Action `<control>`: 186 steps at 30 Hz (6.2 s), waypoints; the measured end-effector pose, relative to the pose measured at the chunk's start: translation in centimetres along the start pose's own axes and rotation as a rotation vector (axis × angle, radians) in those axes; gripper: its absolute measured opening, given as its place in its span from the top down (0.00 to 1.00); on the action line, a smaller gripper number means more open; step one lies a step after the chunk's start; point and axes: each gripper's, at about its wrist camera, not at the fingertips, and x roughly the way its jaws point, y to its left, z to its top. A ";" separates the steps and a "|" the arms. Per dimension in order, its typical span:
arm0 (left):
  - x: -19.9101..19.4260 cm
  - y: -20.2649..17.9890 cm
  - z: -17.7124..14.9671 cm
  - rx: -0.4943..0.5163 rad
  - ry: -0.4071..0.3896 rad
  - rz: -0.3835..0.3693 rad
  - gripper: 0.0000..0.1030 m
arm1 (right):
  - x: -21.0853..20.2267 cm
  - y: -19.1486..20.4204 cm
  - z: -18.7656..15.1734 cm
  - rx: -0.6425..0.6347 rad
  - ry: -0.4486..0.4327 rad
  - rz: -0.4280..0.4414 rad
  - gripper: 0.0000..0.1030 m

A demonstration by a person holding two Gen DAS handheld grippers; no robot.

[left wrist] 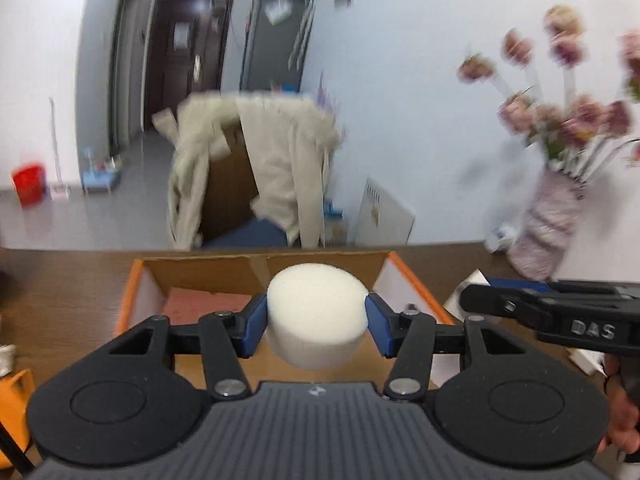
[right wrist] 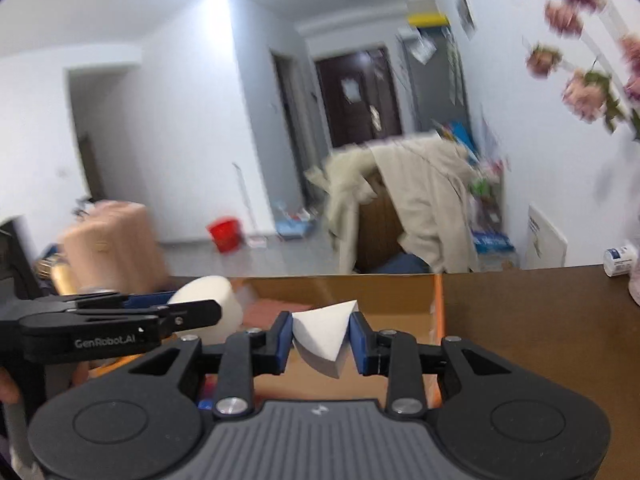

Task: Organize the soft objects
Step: 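Carry both sponges into the box and open both grippers, then grasp the yellow-and-white plush sheep with the right gripper, then carry the plush sheep into the box and open the right gripper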

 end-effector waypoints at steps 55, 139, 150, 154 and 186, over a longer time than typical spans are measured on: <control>-28.3 -8.4 -23.9 0.112 -0.304 0.252 0.00 | -21.2 0.2 -17.1 0.026 -0.128 0.011 0.10; -19.1 -10.8 -25.7 -0.266 0.067 -0.263 0.60 | -17.8 -2.5 -23.5 0.285 0.078 0.086 0.55; -19.6 -9.3 -20.5 -0.214 -0.058 -0.265 0.60 | -19.1 -0.5 -20.0 0.205 -0.009 0.112 0.55; -16.2 -7.8 -14.9 -0.196 -0.111 -0.263 0.60 | -16.4 -0.4 -15.0 0.149 -0.066 0.128 0.56; -6.7 -0.6 -4.9 -0.104 -0.037 -0.033 0.37 | 1.2 -4.2 -2.5 0.080 -0.031 -0.054 0.42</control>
